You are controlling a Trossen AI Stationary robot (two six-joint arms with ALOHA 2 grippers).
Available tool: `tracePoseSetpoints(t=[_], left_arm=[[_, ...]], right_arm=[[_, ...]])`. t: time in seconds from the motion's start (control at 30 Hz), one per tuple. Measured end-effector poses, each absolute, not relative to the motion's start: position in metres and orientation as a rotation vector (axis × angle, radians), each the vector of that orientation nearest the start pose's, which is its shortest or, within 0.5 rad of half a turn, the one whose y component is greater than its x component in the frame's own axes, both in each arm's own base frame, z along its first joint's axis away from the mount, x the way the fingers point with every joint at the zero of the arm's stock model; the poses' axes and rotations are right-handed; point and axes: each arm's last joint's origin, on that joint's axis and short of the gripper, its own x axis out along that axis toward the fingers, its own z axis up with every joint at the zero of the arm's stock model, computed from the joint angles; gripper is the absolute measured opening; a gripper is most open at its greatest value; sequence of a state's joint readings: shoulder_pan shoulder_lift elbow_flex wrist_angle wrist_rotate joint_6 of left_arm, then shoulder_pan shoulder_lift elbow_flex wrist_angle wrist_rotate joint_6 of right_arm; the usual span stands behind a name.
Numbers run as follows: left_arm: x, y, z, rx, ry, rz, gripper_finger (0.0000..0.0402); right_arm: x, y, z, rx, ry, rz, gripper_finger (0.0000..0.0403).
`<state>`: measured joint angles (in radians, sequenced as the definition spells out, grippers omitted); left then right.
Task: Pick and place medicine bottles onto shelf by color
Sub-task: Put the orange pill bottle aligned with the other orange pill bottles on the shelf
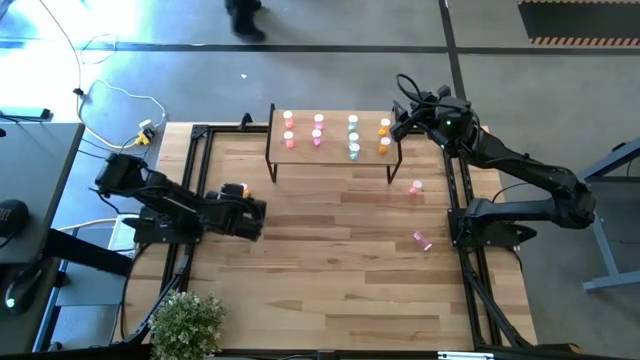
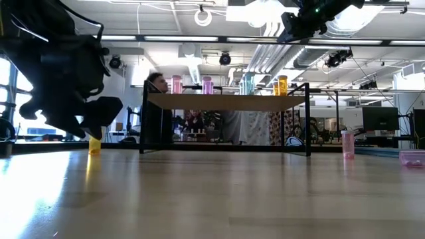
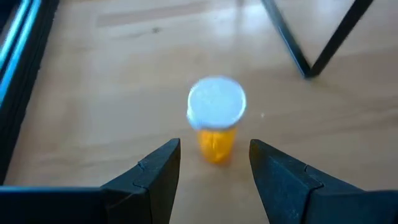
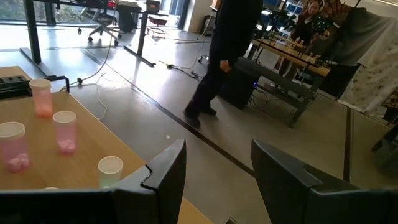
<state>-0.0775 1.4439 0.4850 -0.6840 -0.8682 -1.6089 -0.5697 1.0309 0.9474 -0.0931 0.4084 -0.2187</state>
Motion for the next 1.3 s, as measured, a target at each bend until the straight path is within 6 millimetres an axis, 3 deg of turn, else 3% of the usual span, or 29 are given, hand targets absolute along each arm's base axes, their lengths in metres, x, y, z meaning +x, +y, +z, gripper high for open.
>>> tracePoseSetpoints(t=[0.57,0.97,1.3], left_arm=[[0.179,0.03,0.104,-0.458,0.618,1.511,0.018],[0.179,0.032,0.104,-0.475,0.63,1.515,0.0098],[0.18,0.031,0.104,-0.481,0.629,1.512,0.009]], right_arm=[[0.184,-0.132,0.353,-0.186,0.289,-0.951,0.0172],[0.184,-0.132,0.353,-0.202,0.298,-0.948,0.0172],[0.184,-0.132,0.352,-0.201,0.308,-0.947,0.0172]])
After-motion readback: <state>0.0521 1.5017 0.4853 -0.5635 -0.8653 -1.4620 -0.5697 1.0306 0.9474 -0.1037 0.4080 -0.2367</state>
